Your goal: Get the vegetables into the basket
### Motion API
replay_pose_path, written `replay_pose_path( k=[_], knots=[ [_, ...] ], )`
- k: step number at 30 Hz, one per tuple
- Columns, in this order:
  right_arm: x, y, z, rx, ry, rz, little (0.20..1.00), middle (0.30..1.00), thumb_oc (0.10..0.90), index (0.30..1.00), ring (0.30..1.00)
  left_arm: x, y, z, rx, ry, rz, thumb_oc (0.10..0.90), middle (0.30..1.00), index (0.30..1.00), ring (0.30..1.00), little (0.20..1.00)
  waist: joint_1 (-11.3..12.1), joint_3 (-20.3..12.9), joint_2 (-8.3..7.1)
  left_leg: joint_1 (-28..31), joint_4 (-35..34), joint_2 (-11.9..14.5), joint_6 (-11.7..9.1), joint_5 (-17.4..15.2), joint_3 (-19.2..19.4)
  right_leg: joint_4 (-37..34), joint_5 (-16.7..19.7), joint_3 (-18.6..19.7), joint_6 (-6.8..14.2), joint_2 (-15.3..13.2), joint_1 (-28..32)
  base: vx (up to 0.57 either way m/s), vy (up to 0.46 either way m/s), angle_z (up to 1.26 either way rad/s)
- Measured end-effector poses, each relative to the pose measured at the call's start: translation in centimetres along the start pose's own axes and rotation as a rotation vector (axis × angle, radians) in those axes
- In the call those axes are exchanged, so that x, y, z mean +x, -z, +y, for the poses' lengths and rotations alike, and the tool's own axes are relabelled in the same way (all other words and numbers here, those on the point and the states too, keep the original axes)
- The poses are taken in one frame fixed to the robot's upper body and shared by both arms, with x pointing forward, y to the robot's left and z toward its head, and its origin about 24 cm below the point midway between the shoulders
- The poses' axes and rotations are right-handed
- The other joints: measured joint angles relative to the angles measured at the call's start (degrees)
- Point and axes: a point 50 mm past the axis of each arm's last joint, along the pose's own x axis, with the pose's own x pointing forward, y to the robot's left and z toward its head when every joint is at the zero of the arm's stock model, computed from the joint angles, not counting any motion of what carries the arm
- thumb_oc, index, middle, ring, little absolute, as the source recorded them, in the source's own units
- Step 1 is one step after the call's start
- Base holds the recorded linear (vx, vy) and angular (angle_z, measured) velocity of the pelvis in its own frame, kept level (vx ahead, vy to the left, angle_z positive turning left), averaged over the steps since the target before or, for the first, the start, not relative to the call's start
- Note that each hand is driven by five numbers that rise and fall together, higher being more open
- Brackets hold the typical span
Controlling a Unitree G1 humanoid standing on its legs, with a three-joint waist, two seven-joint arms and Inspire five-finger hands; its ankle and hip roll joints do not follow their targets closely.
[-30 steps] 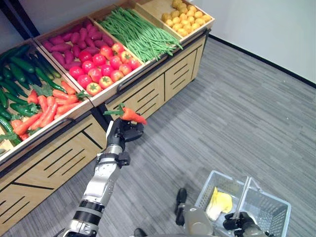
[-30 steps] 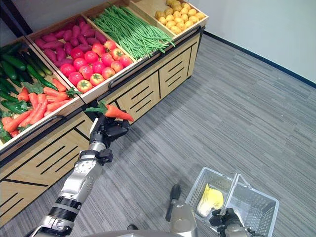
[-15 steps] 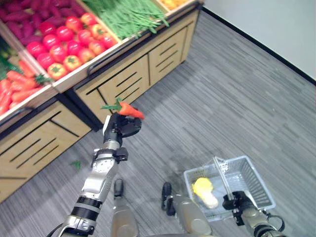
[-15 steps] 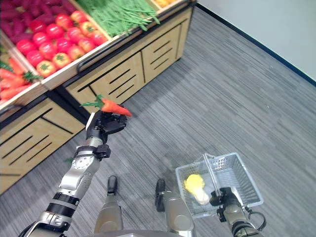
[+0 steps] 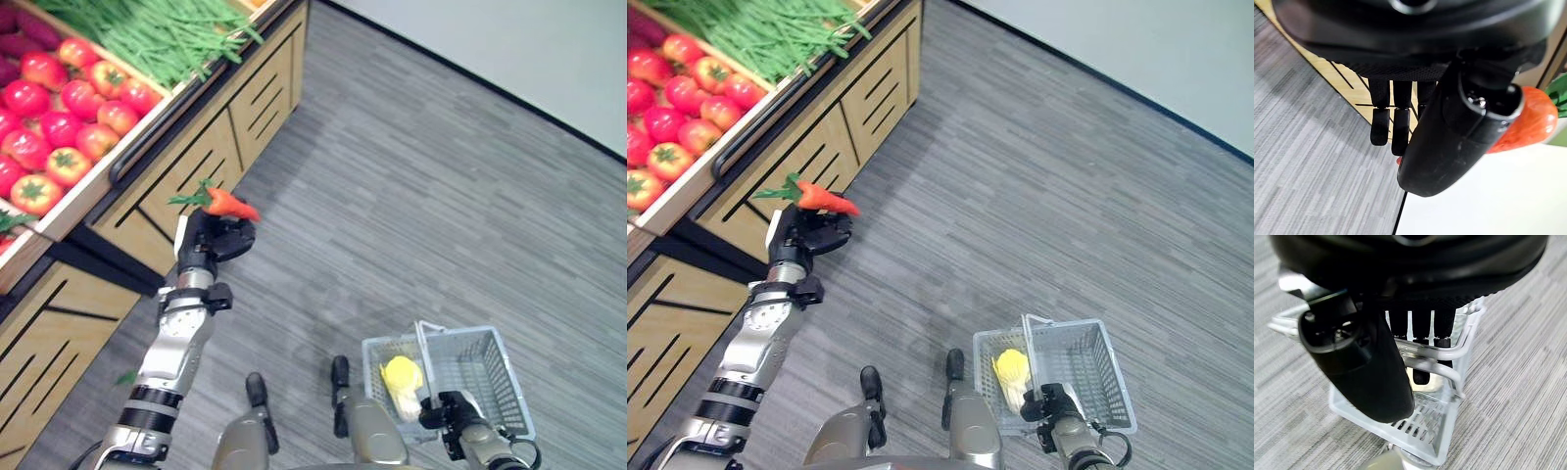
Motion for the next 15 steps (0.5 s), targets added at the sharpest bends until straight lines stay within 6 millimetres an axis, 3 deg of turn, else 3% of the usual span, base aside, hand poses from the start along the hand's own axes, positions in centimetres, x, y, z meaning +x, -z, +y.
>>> replay_pose_path(
  k=[2, 4, 5, 6, 8, 10, 15],
  knots=[
    [-0.1, 0.5, 0.1, 0.000, -0.002, 0.018, 0.300, 0.300, 0.400, 0.300, 0.300, -0.1, 0.1, 0.1, 0.003, -0.005, 0.002, 0.400, 0.300, 0.300, 0.300, 0.300, 0.0, -0.1, -0.08, -0.2, 2.2, 0.3, 0.1, -1.3, 0.7, -2.6, 0.3, -0.4, 0.2, 0.2, 1.5, -0.10, 0.105, -0.16],
    [0.0, 0.5, 0.1, -0.001, 0.000, 0.024, 0.300, 0.300, 0.400, 0.300, 0.300, -0.1, 0.2, 0.1, 0.004, -0.008, 0.005, 0.400, 0.300, 0.300, 0.300, 0.300, 1.4, -0.4, 0.19, -0.1, 2.1, 1.3, 0.6, -1.2, 3.0, -6.4, -2.5, -4.9, 1.1, -0.4, 2.1, -0.11, 0.104, -0.64],
    [0.0, 0.3, 0.0, 0.001, 0.004, 0.019, 0.300, 0.300, 0.400, 0.300, 0.300, -0.1, 0.1, 0.2, 0.003, -0.012, 0.004, 0.400, 0.300, 0.300, 0.300, 0.300, 2.6, -0.5, 0.70, 0.0, 1.9, 2.6, 0.8, -1.3, 4.8, -5.2, -1.8, -7.3, 0.9, -0.6, 1.7, -0.17, 0.123, -0.97],
    [0.0, 0.0, 0.1, 0.005, 0.004, 0.007, 0.300, 0.300, 0.400, 0.300, 0.300, -0.1, 0.1, 0.3, -0.004, -0.025, 0.005, 0.400, 0.300, 0.300, 0.300, 0.300, 2.9, -0.5, 0.76, 0.2, 2.4, 4.0, 1.0, -1.4, 6.5, 2.0, -2.8, -11.4, -0.1, -2.7, 1.2, -0.17, 0.070, -0.87],
    [-0.1, 0.4, 0.3, 0.003, -0.006, 0.011, 0.300, 0.300, 0.400, 0.300, 0.300, -0.4, 0.5, 0.5, -0.004, -0.033, 0.019, 0.400, 0.300, 0.300, 0.300, 0.300, 4.1, -1.2, -0.23, 1.9, 2.2, 4.2, 1.0, -1.4, 8.8, 6.9, -2.7, -13.7, 0.1, -5.7, 3.2, -0.12, 0.011, -0.67],
    [-0.1, 0.2, 0.4, -0.004, -0.009, 0.001, 0.300, 0.300, 0.400, 0.300, 0.300, -0.7, 0.7, 1.2, -0.001, -0.055, 0.026, 0.400, 0.300, 0.300, 0.300, 0.300, 4.8, -1.9, -0.88, 2.7, 2.1, 4.3, 0.6, -1.3, 10.8, 3.6, -2.4, -14.6, 0.7, -5.2, 5.1, -0.08, -0.014, -0.67],
    [-0.1, -0.4, 0.2, -0.016, 0.003, -0.015, 0.300, 0.300, 0.400, 0.300, 0.300, -1.4, 1.7, 0.9, -0.027, -0.039, 0.064, 0.400, 0.300, 0.300, 0.300, 0.300, 3.9, -4.4, 1.09, 4.6, -0.7, 5.9, -2.8, 0.1, 14.1, -1.4, -1.1, -13.1, -0.6, -2.1, 5.2, -0.06, -0.033, -0.46]
  ],
)
